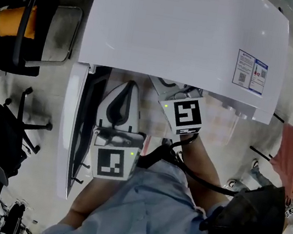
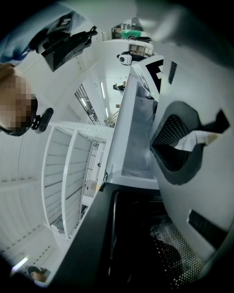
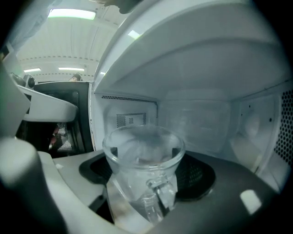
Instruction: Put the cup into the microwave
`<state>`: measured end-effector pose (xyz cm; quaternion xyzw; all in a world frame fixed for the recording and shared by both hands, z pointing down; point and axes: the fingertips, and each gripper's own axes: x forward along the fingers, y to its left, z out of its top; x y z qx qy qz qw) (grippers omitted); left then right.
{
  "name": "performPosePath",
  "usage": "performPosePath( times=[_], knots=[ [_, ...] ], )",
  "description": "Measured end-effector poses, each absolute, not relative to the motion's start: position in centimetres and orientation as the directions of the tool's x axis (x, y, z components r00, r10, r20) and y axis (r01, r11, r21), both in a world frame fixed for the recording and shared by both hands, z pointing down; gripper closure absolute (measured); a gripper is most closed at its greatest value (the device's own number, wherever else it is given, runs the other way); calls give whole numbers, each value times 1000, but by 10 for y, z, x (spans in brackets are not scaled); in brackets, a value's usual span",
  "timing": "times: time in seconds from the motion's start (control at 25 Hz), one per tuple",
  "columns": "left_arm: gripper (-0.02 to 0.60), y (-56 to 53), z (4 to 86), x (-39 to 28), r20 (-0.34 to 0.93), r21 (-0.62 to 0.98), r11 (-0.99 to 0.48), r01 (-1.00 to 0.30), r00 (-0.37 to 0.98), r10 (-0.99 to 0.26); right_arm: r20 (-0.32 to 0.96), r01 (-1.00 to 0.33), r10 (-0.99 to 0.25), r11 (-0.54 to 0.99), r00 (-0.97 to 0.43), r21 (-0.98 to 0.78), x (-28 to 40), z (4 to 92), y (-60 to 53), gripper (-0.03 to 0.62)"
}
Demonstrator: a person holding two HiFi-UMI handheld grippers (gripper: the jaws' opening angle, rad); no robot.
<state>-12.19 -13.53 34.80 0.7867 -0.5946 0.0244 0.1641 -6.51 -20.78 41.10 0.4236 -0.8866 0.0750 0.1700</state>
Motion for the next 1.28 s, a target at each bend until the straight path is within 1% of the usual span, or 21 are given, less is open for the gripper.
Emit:
performPosePath(
  times=[0.36,0.56,1.28],
  knots=[
    [575,-135,345,-122,221,220,-240,-946,288,-932,340,-788,-748,615,-570,33,-62,408,-208,214],
    [575,-137,345,-120,218,219,-241,-945,289,-932,350,-782,-744,621,-569,50,-63,412,-209,218],
    [575,-133,344,-118,220,202,-229,-952,272,-937,318,-778,-742,628,-590,22,-59,414,-209,218]
  ],
)
